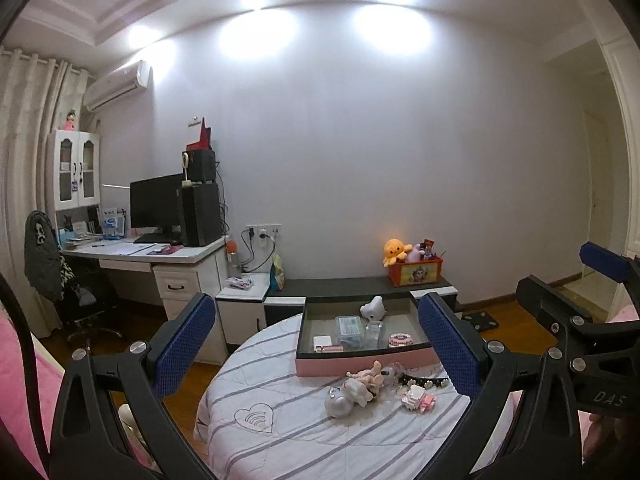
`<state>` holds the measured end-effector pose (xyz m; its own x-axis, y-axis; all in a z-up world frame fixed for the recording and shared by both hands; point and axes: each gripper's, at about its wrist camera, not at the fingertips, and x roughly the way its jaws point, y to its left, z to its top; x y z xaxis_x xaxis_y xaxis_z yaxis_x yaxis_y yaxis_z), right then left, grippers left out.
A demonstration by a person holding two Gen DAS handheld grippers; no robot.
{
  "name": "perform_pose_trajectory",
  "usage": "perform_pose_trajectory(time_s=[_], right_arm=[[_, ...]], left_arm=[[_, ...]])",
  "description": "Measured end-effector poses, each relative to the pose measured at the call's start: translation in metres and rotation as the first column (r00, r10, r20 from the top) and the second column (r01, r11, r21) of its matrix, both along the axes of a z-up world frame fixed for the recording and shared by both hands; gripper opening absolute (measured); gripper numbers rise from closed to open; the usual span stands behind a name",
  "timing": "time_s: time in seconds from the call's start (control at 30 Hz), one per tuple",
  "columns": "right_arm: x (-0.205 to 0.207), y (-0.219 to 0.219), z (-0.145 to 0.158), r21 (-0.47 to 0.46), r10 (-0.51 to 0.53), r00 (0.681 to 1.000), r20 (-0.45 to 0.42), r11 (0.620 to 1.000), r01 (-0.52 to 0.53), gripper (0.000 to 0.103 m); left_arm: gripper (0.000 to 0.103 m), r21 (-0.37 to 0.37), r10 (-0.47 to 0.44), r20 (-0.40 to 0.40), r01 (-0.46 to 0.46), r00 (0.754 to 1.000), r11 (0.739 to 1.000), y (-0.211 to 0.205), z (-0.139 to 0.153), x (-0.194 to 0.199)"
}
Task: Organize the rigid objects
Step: 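Release both items into the box and withdraw both tools over the bed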
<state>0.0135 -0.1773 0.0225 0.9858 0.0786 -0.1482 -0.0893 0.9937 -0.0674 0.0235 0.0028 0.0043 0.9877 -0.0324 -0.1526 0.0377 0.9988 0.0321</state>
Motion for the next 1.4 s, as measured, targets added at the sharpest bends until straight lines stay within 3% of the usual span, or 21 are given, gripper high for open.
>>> perform_pose_trajectory(time_s=[0.7, 0.87, 0.97, 1.17, 1.4], right_arm=[[0.001, -0.003, -0.005, 0.011, -0.006, 1.000, -0.004, 1.000, 0.006, 0.103], [0.006, -0.002, -0.010, 0.014, -0.010, 1.000, -0.027, 1.000, 0.010, 0.103], [0.017, -0.004, -0.024, 0.018, -0.006, 0.998, -0.056, 1.000, 0.007, 0.103], [0.056, -0.012, -0.073, 0.025, -0.011, 0.982, -0.190, 1.000, 0.016, 0.103], [0.109, -0.026, -0.152, 0.049, -0.005, 0.914, -0.407, 0.998, 0.027, 0.103]], left_arm=[[0.103, 0.001, 0.002, 0.007, -0.002, 1.000, 1.000, -0.002, -0.005, 0.003], [0.103, -0.006, -0.014, -0.025, 0.014, 1.000, 1.000, -0.004, -0.017, 0.017], [0.103, -0.014, -0.040, -0.087, 0.039, 0.995, 0.999, -0.005, -0.037, 0.036], [0.103, -0.050, -0.082, -0.289, 0.071, 0.954, 0.996, -0.005, -0.100, 0.084], [0.103, -0.070, -0.073, -0.500, 0.043, 0.863, 0.997, -0.004, -0.171, 0.138]])
